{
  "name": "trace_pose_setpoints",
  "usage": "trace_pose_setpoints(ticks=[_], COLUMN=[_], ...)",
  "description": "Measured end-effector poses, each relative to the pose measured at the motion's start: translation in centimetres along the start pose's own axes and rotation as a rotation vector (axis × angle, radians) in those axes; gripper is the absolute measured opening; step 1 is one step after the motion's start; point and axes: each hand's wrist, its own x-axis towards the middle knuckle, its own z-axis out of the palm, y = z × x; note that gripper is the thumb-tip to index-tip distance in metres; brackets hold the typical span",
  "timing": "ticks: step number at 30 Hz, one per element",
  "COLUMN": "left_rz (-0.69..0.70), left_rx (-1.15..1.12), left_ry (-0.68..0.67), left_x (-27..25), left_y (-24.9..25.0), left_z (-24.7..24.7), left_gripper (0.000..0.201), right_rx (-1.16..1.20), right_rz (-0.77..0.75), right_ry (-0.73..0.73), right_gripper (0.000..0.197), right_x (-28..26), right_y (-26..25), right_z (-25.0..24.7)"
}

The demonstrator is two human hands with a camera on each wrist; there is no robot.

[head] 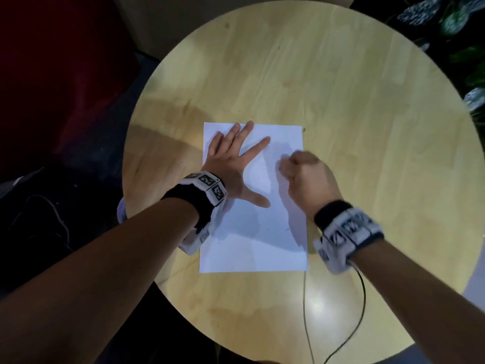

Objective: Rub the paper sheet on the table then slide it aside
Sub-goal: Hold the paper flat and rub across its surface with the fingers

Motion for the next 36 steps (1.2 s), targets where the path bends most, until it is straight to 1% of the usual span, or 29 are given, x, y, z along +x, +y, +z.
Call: trace_pose_setpoints(ticks=[2, 3, 4, 5, 6, 7, 9, 10, 11, 12, 14, 16, 17, 18, 20, 23, 24, 25, 26, 29, 31, 32, 34, 36], left_rz=[-0.004, -0.003, -0.002, 0.001, 0.004, 0.005, 0.002, 0.000, 0.000, 0.000, 0.004, 0.019, 0.030, 0.037, 0.041, 0.041, 0.042, 0.042, 0.042, 0.044, 0.045, 0.044, 0.047, 0.050], left_rx=[0.018, 0.032, 0.038, 0.034, 0.021, 0.008, 0.005, 0.010, 0.015, 0.016, 0.020, 0.028, 0.039, 0.052, 0.062, 0.060, 0.062, 0.064, 0.063, 0.061, 0.061, 0.062, 0.061, 0.061], left_ry=[0.003, 0.005, 0.006, 0.004, 0.000, -0.002, -0.008, -0.010, -0.009, -0.008, -0.011, -0.019, -0.022, -0.025, -0.027, -0.015, -0.016, -0.020, -0.025, -0.020, -0.002, 0.003, 0.002, -0.006], left_x=[0.1, 0.1, 0.1, 0.1, 0.1, 0.1, 0.0, 0.1, 0.1, 0.0, 0.1, 0.1, 0.1, 0.1, 0.1, 0.1, 0.2, 0.2, 0.2, 0.1, 0.1, 0.1, 0.1, 0.2], left_y=[0.0, -0.1, -0.1, -0.1, -0.1, -0.1, -0.1, -0.1, -0.1, 0.0, -0.1, -0.2, -0.2, -0.2, -0.1, 0.0, 0.0, 0.0, 0.0, -0.1, -0.2, -0.2, -0.2, -0.2], left_z=[0.2, 0.2, 0.2, 0.2, 0.2, 0.1, 0.1, 0.1, 0.1, 0.1, 0.1, 0.1, 0.2, 0.2, 0.2, 0.3, 0.2, 0.2, 0.2, 0.3, 0.4, 0.4, 0.5, 0.4], left_gripper=[0.141, 0.140, 0.140, 0.140, 0.139, 0.139, 0.139, 0.140, 0.140, 0.140, 0.140, 0.141, 0.141, 0.141, 0.142, 0.141, 0.141, 0.141, 0.142, 0.142, 0.142, 0.142, 0.142, 0.142], right_rx=[0.070, 0.100, 0.120, 0.130, 0.123, 0.112, 0.059, 0.037, 0.016, 0.012, 0.044, 0.086, 0.107, 0.115, 0.101, 0.082, 0.070, 0.049, 0.023, 0.036, 0.089, 0.117, 0.125, 0.092], right_rz=[-0.045, -0.060, -0.075, -0.077, -0.044, 0.022, 0.109, 0.122, 0.117, 0.099, 0.068, 0.053, 0.049, 0.041, 0.030, 0.132, 0.174, 0.192, 0.179, 0.082, 0.062, 0.063, 0.051, 0.084], right_ry=[-0.033, -0.073, -0.109, -0.112, -0.093, -0.064, 0.002, 0.011, 0.009, 0.010, 0.003, -0.039, -0.055, -0.066, -0.067, 0.009, 0.015, 0.008, 0.002, -0.012, -0.060, -0.089, -0.090, -0.041], right_gripper=[0.021, 0.023, 0.023, 0.021, 0.015, 0.013, 0.019, 0.019, 0.019, 0.018, 0.017, 0.018, 0.019, 0.018, 0.014, 0.011, 0.011, 0.012, 0.011, 0.022, 0.020, 0.020, 0.017, 0.014], right_x=[-4.2, -5.7, -6.1, -5.4, -3.8, -1.7, 2.1, 2.8, 2.4, 1.0, -3.4, -7.8, -9.0, -9.0, -6.5, -0.7, 0.4, 0.5, -0.3, -6.0, -10.1, -11.1, -9.8, -5.9], right_y=[-0.8, -1.2, -1.3, -1.2, -1.0, -0.6, 0.3, 0.4, 0.1, -0.5, -1.7, -2.8, -3.1, -3.0, -2.2, -0.9, -0.8, -1.1, -1.6, -3.3, -4.3, -4.4, -3.6, -2.4], right_z=[-0.2, -0.3, -0.4, -0.4, -0.4, -0.2, 0.1, 0.3, 0.4, 0.4, 0.3, -0.2, -0.3, -0.4, -0.5, -0.3, -0.2, -0.2, -0.2, -0.2, -0.2, -0.3, -0.4, -0.4])
